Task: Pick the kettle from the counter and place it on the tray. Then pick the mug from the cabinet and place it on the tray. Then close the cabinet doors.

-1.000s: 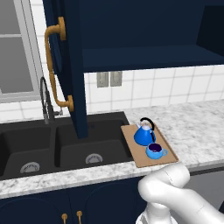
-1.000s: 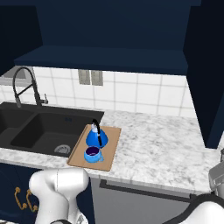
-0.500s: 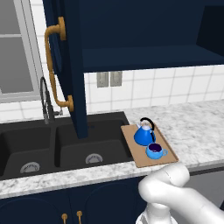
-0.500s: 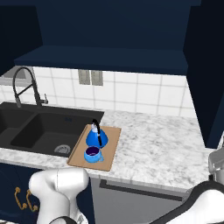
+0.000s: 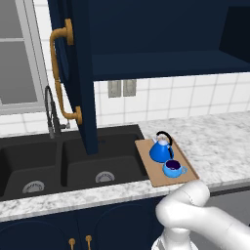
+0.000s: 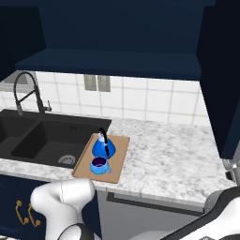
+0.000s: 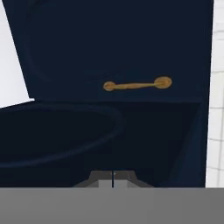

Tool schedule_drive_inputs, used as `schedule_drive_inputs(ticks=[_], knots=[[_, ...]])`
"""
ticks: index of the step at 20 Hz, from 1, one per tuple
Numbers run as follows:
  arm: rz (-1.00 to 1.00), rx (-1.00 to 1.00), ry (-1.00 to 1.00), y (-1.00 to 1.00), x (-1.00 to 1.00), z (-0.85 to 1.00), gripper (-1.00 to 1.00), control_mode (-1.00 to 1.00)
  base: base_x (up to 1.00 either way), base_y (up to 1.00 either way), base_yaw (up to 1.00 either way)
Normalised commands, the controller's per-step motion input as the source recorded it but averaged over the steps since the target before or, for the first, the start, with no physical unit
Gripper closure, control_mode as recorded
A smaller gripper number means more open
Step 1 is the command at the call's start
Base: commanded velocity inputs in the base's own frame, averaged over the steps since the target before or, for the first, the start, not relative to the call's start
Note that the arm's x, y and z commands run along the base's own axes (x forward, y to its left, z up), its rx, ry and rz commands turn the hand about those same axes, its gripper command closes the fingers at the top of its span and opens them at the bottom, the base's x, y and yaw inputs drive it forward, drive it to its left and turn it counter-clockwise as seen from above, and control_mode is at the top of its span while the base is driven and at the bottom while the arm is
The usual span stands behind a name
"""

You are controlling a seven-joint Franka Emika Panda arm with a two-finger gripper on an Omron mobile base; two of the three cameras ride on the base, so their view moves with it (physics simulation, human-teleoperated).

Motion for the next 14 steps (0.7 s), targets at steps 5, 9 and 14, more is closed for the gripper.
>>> schedule_drive_inputs(ticks=[5, 9, 14], knots=[[0.19, -0.20, -0.27, 0.24, -0.09, 0.21, 1.00, -1.00, 0.00, 0.00, 0.00], [0.17, -0.09, -0.24, 0.48, -0.09, 0.36, 1.00, -1.00, 0.00, 0.00, 0.00], [0.09, -0.03, -0.08, 0.63, 0.00, 0.47, 1.00, -1.00, 0.00, 0.00, 0.00]])
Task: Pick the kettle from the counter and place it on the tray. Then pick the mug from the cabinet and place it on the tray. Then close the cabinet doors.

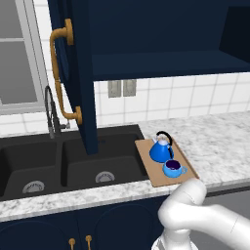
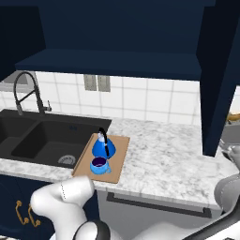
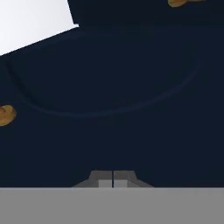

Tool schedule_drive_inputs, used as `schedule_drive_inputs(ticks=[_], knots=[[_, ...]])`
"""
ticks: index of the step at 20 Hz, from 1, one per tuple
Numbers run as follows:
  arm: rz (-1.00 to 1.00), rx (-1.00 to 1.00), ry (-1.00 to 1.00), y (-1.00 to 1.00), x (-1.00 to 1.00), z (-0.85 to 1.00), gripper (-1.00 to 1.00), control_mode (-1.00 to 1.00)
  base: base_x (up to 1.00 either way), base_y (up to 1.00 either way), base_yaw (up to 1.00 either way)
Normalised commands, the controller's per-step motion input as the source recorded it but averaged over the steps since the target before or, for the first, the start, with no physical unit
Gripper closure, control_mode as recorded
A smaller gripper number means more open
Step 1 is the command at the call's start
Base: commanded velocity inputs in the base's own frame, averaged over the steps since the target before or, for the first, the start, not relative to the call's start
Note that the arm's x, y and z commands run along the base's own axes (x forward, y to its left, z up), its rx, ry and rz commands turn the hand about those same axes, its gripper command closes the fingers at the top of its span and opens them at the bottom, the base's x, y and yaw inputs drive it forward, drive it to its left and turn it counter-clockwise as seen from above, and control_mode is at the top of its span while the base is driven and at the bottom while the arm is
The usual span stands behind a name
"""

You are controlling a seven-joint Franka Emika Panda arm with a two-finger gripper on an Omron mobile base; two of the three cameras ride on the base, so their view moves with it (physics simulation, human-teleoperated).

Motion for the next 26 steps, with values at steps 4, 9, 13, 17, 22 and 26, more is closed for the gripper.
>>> schedule_drive_inputs(ticks=[4, 9, 13, 17, 22, 26], knots=[[0.00, 0.00, -0.03, 0.62, 0.00, 0.21, 1.00, -1.00, 0.00, 0.00, 0.00], [-0.01, 0.00, 0.01, 0.68, 0.00, 0.05, 1.00, -1.00, 0.00, 0.00, 0.00], [-0.05, -0.11, 0.29, 0.61, 0.16, 0.07, 1.00, -1.00, 0.00, 0.00, 0.00], [-0.03, -0.10, 0.27, 0.51, 0.57, -0.03, 1.00, -1.00, 0.00, 0.00, 0.00], [0.00, -0.05, 0.24, 0.50, 0.73, -0.13, 1.00, -1.00, 0.00, 0.00, 0.00], [0.00, -0.04, 0.22, 0.47, 0.67, -0.07, 1.00, -1.00, 0.00, 0.00, 0.00]])
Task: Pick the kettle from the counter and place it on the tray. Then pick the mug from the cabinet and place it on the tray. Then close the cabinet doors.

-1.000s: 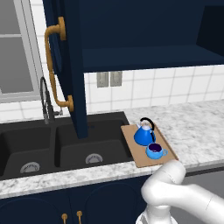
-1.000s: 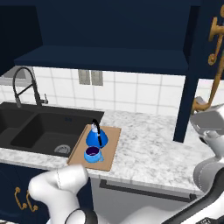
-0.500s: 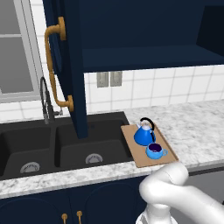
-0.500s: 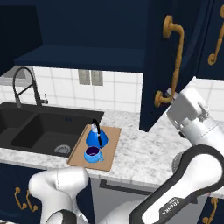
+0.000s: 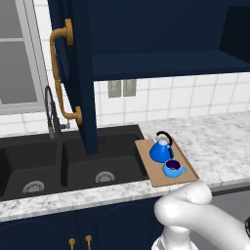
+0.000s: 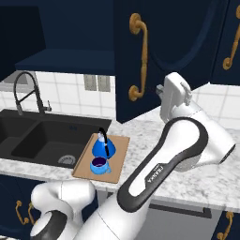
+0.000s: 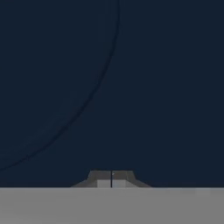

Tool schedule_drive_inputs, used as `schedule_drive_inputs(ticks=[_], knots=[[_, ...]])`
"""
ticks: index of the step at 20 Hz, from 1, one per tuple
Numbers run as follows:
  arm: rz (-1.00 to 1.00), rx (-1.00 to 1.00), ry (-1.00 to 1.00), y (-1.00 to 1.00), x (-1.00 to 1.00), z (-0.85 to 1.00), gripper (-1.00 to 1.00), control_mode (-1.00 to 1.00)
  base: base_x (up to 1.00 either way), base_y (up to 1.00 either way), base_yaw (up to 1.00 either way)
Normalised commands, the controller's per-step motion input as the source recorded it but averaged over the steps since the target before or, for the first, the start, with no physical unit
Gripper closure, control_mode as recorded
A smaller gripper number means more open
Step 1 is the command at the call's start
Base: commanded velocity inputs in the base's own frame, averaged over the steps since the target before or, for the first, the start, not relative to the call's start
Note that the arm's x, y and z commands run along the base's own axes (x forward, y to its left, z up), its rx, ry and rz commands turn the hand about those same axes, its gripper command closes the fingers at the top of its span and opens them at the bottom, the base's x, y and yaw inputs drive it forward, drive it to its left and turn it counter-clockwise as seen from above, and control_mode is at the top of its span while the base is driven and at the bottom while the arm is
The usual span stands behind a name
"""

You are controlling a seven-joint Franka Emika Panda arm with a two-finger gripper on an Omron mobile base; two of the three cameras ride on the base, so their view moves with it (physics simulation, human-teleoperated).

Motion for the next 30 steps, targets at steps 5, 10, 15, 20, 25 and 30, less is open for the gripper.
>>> schedule_drive_inputs(ticks=[5, 10, 15, 20, 25, 30], knots=[[0.00, -0.05, 0.20, 0.51, 0.68, -0.11, 1.00, -1.00, 0.00, 0.00, 0.00], [-0.06, -0.06, 0.15, 0.64, 0.62, -0.06, 1.00, -1.00, 0.00, 0.00, 0.00], [-0.24, -0.01, 0.03, 0.63, 0.28, 0.00, 1.00, -1.00, 0.00, 0.00, 0.00], [-0.30, 0.00, 0.00, 0.70, 0.48, 0.00, 1.00, -1.00, 0.00, 0.00, 0.00], [-0.18, 0.00, 0.00, 0.53, 0.67, 0.00, 1.00, -1.00, 0.00, 0.00, 0.00], [-0.12, 0.00, 0.00, 0.71, 0.58, -0.01, 1.00, -1.00, 0.00, 0.00, 0.00]])
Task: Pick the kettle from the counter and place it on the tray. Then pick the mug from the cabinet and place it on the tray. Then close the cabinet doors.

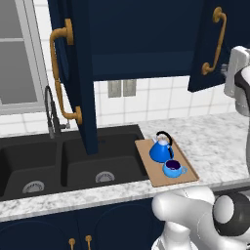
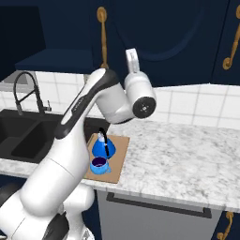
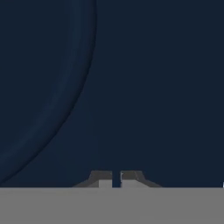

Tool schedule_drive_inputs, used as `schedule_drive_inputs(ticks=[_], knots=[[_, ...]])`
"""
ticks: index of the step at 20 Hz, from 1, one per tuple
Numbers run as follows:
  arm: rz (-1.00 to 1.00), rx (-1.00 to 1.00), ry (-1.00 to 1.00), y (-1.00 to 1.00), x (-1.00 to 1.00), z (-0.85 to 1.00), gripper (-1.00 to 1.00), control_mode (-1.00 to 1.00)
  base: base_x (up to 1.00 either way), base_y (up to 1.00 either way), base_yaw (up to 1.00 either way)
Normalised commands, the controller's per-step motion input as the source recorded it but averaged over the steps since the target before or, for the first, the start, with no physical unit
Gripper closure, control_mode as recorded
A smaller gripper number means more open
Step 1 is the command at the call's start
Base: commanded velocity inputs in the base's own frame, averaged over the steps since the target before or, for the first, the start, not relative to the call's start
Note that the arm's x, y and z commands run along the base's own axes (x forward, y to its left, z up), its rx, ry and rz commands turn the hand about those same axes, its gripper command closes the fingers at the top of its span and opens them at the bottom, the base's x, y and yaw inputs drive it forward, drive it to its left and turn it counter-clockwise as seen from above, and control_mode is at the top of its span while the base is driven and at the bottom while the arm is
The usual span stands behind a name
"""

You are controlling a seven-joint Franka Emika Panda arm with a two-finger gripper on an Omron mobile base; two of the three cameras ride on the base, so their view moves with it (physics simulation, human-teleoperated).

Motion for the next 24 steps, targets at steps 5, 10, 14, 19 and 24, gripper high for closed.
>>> schedule_drive_inputs(ticks=[5, 10, 14, 19, 24], knots=[[-0.14, 0.00, 0.00, 0.75, 0.58, 0.00, 1.00, -1.00, 0.00, 0.00, 0.00], [-0.09, 0.00, 0.01, 0.62, 0.77, 0.00, 1.00, -1.00, 0.00, 0.00, 0.00], [-0.06, 0.00, 0.05, 0.55, 0.90, 0.00, 1.00, -1.00, 0.00, 0.00, 0.00], [-0.03, 0.00, 0.11, 0.39, 0.96, 0.00, 1.00, -1.00, 0.00, 0.00, 0.00], [-0.03, 0.03, 0.17, 0.17, 1.00, 0.00, 1.00, -1.00, 0.00, 0.00, 0.00]])
